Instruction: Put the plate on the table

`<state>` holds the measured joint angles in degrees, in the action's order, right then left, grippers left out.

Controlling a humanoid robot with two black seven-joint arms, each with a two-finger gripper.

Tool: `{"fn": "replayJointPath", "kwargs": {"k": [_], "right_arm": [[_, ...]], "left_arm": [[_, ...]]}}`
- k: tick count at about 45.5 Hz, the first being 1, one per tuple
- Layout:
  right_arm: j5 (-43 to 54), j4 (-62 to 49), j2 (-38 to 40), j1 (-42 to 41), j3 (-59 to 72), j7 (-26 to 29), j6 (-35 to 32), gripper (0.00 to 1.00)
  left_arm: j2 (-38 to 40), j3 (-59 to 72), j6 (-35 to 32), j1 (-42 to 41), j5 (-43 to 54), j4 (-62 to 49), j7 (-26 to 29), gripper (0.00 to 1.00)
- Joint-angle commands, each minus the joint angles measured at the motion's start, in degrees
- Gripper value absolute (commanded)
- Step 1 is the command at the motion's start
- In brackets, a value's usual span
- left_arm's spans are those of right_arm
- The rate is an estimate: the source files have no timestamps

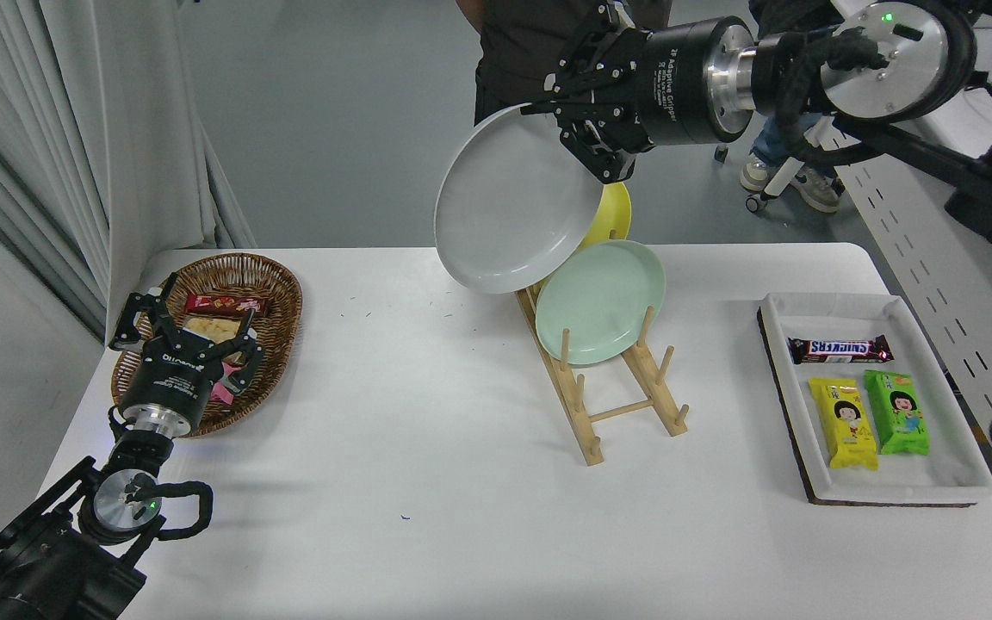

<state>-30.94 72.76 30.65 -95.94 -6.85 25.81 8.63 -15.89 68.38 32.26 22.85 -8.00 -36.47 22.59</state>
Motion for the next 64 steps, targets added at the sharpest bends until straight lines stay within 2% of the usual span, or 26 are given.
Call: {"fn": "replayJointPath", "kwargs": {"k": [1, 26, 45, 51, 64], "right_arm": [[0.0, 0.0, 0.4, -0.6, -0.6, 1.2, 0.3, 0.00], [0.0, 0.0, 0.5, -0.5, -1.0, 1.4, 0.3, 0.00], [-3.3, 0.1, 0.6, -1.2, -0.3, 5.3, 1.2, 0.00], [-4.8, 0.0, 0.6, -1.4, -0.4, 8.5, 2.9, 0.00], [-6.4, 0.1, -0.9, -1.2, 3.2, 8.6, 3.2, 0.00]], "left_arm": [[0.0, 0.0, 0.0, 0.0, 0.0, 0.0, 0.0, 0.98], [0.1, 0.0, 0.0, 0.0, 0.0, 0.0, 0.0, 0.98], [0.1, 0.0, 0.0, 0.0, 0.0, 0.0, 0.0, 0.98], [0.0, 0.0, 0.0, 0.0, 0.0, 0.0, 0.0, 0.98], [0.1, 0.0, 0.0, 0.0, 0.0, 0.0, 0.0, 0.98]]}}
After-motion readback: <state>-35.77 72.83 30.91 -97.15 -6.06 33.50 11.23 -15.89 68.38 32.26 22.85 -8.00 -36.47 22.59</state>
